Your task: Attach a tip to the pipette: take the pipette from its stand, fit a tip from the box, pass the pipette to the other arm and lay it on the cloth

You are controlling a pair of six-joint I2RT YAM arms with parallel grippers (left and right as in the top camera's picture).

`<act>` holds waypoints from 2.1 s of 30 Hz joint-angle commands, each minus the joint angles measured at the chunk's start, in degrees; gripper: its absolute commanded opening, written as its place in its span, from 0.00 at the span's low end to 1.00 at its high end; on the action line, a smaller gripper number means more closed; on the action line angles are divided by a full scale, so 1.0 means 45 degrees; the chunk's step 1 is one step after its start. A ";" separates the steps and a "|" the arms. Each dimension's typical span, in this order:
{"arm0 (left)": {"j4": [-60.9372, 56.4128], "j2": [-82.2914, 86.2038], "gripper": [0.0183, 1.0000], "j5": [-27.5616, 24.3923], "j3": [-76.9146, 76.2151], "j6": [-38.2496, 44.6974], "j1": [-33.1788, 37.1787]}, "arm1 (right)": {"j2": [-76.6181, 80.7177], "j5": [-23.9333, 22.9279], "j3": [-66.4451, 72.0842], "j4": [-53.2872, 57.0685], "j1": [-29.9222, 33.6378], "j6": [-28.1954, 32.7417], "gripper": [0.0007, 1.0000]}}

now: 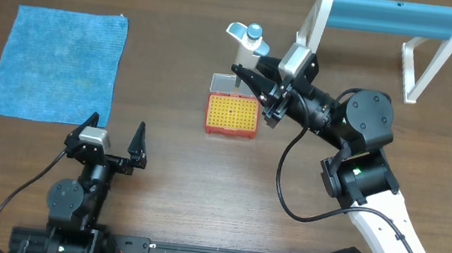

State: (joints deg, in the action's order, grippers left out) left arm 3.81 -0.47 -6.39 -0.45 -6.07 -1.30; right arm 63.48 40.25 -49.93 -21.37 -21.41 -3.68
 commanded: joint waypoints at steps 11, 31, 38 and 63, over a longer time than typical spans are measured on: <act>0.0039 0.0063 1.00 -0.0515 0.0029 -0.1345 -0.0053 | -0.0010 0.0597 -0.0238 0.1054 -0.0039 -0.3196 0.07; -0.3342 -1.5334 1.00 -1.2269 -1.2847 -0.6110 0.1200 | 0.0024 0.2225 -0.0238 0.0058 -0.0039 -0.4425 0.08; -0.6849 -1.7976 1.00 -1.8311 -1.5475 -0.7524 0.0680 | 0.0272 0.2414 -0.0238 0.0058 -0.0039 -0.5620 0.08; -0.9287 -1.7981 0.31 -1.7350 -1.5475 -0.8233 -0.2739 | 0.0709 0.3876 -0.0238 -0.1146 -0.0039 -0.5008 0.08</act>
State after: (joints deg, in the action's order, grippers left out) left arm -37.78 -81.43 -85.08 -69.14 -43.38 -13.45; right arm 66.43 57.19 -50.33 -25.82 -21.45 -27.94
